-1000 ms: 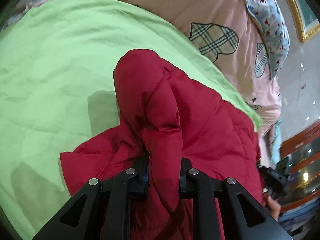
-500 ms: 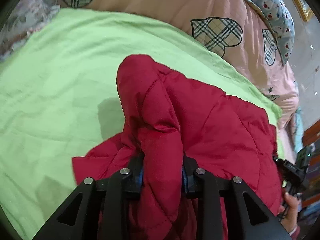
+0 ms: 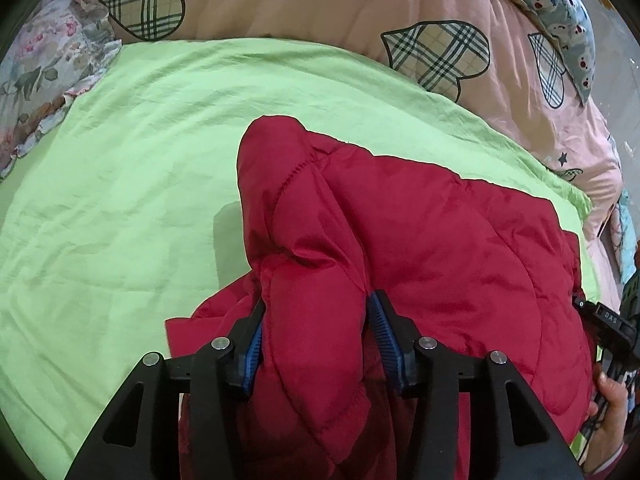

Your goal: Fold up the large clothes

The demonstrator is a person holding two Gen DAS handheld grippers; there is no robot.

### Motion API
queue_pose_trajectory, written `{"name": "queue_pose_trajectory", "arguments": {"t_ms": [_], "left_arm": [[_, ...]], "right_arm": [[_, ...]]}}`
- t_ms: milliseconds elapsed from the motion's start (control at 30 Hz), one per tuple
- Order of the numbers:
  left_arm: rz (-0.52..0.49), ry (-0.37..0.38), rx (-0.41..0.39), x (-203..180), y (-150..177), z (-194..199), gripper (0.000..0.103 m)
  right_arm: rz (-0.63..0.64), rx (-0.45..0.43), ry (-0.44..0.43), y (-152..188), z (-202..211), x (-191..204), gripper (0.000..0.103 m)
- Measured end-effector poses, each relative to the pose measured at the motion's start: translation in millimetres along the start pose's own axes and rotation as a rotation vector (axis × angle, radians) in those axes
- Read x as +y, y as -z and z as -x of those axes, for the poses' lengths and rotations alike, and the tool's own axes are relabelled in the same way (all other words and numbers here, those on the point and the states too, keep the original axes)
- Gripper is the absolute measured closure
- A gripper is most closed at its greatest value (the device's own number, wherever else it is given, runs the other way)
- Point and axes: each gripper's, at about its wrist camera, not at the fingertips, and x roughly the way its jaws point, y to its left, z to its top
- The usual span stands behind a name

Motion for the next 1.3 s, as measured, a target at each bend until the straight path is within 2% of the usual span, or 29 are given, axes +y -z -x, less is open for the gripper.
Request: {"name": "queue_pose_trajectory", "arguments": {"t_ms": [167, 367, 433, 567, 667, 967, 1167, 1300], "left_arm": [[-0.011, 0.013, -0.076, 0.1, 5.9, 43.3, 0.043], [-0.026, 0.044, -0.136, -4.5, 21.2, 88.9, 0.042], [-0.04, 0.06, -0.137, -11.5, 29.1, 98.4, 0.041], [-0.083, 0.097, -0.121, -22.8, 45.8, 107.7, 0.041], [-0.119, 0.111, -0.105, -32.5, 60.4, 112.7, 0.04], [-0.146, 0.12, -0.06, -36.4, 82.4, 112.3, 0.038], [-0.154, 0.114, -0.059, -40.7, 94.0, 116.1, 0.037], [-0.169, 0.119, -0.054, -45.4, 96.8, 111.8, 0.035]], "right_arm": [[0.006, -0.002, 0.003, 0.0, 0.1, 0.3, 0.08], [0.013, -0.007, 0.02, -0.6, 1.5, 2.3, 0.074], [0.016, -0.012, 0.024, -0.6, 5.8, 3.1, 0.069], [0.011, -0.032, 0.008, 0.0, 19.8, 3.7, 0.05], [0.024, -0.048, 0.004, 2.4, 32.0, 6.4, 0.044], [0.08, -0.1, -0.01, 17.1, 76.4, 15.7, 0.042], [0.161, -0.14, -0.037, 43.0, 106.3, 39.0, 0.042], [0.225, -0.126, -0.073, 64.1, 106.6, 61.0, 0.039]]}}
